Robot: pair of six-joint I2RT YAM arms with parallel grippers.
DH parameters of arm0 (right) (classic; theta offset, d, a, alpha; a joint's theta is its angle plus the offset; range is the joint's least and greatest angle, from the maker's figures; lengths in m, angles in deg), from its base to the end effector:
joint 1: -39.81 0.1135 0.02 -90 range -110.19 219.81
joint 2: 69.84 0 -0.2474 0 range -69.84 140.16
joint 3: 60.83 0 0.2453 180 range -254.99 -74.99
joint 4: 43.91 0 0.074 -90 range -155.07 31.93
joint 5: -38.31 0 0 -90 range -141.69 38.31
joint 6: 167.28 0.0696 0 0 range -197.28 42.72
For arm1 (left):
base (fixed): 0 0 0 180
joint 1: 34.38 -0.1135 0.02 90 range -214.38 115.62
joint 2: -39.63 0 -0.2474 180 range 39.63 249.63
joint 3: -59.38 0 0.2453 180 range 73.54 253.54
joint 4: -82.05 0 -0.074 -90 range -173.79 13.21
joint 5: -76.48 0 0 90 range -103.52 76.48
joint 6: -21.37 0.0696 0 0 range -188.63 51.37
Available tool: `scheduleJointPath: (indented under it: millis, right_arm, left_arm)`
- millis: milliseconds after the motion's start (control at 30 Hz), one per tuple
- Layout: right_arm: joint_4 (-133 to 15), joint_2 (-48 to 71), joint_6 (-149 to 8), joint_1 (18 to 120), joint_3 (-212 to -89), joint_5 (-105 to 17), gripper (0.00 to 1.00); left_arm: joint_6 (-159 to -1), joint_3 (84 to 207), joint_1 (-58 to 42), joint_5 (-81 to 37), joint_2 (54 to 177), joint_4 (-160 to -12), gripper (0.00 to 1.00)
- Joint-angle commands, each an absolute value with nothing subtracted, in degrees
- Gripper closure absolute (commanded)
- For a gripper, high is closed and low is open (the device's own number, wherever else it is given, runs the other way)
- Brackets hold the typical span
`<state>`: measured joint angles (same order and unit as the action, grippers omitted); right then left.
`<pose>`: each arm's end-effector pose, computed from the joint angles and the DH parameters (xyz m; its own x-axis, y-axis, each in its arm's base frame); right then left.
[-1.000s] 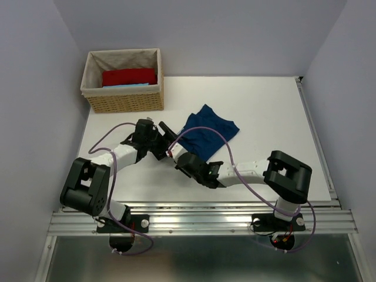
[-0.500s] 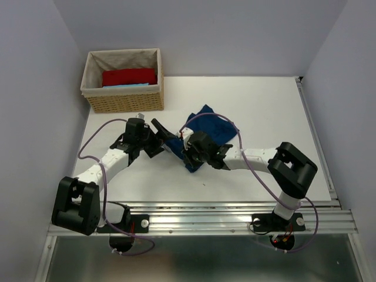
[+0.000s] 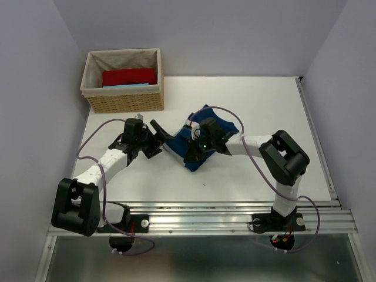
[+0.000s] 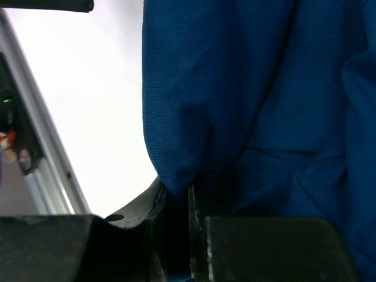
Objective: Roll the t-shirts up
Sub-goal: Roll the T-shirt to the center of the board.
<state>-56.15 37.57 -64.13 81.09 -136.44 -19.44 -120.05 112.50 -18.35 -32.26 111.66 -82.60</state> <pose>0.2746 0.2905 0.1279 -0.7012 -0.3596 -0.6156 -0.7052 0.4768 0.5248 0.2739 -0.1019 0.1906 -0.7413 -0.5572 -0.3740 -0.1007 0.6434 -0.7589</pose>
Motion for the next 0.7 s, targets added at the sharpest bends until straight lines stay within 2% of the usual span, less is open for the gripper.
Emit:
scheduleJointPath:
  millis: [0, 267, 667]
  right_arm:
    - [-55.5, 40.3, -62.0, 79.4, -139.4, -7.2, 0.99]
    - [-55.4, 44.0, -59.3, 74.7, -141.0, 1.9, 0.99]
    - [-55.3, 45.9, -58.1, 71.5, -141.7, 4.6, 0.99]
  left_arm:
    - [-117.9, 113.2, -18.4, -34.6, 110.9, -85.4, 0.05]
    - [-117.1, 114.4, -17.5, -36.7, 114.8, -88.2, 0.14]
    - [-117.5, 118.1, -15.6, -37.7, 123.0, -93.8, 0.18]
